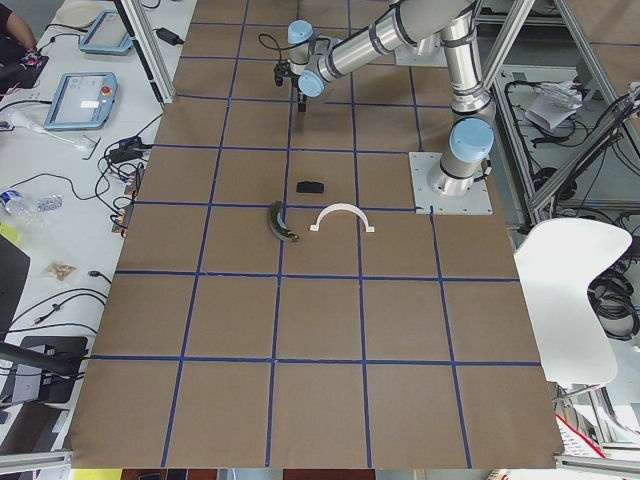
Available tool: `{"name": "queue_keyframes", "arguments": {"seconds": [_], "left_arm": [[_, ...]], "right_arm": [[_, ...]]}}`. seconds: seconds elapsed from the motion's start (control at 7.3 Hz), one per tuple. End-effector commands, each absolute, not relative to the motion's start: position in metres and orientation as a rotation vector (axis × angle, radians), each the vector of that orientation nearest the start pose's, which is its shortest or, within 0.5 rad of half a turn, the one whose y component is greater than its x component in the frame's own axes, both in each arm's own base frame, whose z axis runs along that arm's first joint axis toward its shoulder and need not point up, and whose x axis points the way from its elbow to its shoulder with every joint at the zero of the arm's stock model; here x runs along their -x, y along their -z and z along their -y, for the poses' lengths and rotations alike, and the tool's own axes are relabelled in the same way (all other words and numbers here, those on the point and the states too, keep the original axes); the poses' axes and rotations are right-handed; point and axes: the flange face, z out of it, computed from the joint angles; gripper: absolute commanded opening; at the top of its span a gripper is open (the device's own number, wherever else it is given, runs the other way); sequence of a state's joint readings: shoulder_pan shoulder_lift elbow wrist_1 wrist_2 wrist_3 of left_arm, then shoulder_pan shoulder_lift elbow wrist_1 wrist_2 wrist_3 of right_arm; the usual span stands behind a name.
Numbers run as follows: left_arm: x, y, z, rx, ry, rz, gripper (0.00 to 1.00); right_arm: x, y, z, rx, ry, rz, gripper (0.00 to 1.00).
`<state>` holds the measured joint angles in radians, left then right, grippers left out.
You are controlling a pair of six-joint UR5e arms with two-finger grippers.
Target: Place bearing gear from tray to pile
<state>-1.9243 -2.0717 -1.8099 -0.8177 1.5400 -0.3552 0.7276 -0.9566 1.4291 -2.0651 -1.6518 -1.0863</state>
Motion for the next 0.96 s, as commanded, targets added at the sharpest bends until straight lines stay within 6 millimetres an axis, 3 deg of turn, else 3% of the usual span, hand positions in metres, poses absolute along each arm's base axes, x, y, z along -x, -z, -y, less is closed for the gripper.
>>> {"name": "queue_keyframes", "arguments": {"seconds": [0.0, 0.14, 0.27, 0.41, 0.69, 0.82], "left_arm": [[0.318, -0.191, 0.526, -0.005, 0.013, -3.17, 0.03], [0.285, -0.208, 0.542, -0.086, -0.034, -3.16, 0.03], [0.251, -0.224, 0.55, -0.137, -0.068, -3.154, 0.03], [0.22, -0.232, 0.552, -0.187, -0.093, -3.143, 0.02], [0.132, -0.248, 0.565, -0.274, -0.115, -3.056, 0.01], [0.096, -0.246, 0.567, -0.287, -0.134, -3.059, 0.0]], "right_arm": [[0.352, -0.281, 0.588, 0.344, -0.097, -3.19, 0.0], [0.287, -0.302, 0.603, 0.288, -0.108, -3.194, 0.0], [0.226, -0.304, 0.602, 0.176, -0.168, -3.175, 0.0], [0.156, -0.315, 0.595, 0.156, -0.162, -3.172, 0.0], [0.013, -0.318, 0.573, -0.041, -0.186, -3.154, 0.0], [-0.049, -0.324, 0.562, -0.113, -0.153, -3.156, 0.0]]}}
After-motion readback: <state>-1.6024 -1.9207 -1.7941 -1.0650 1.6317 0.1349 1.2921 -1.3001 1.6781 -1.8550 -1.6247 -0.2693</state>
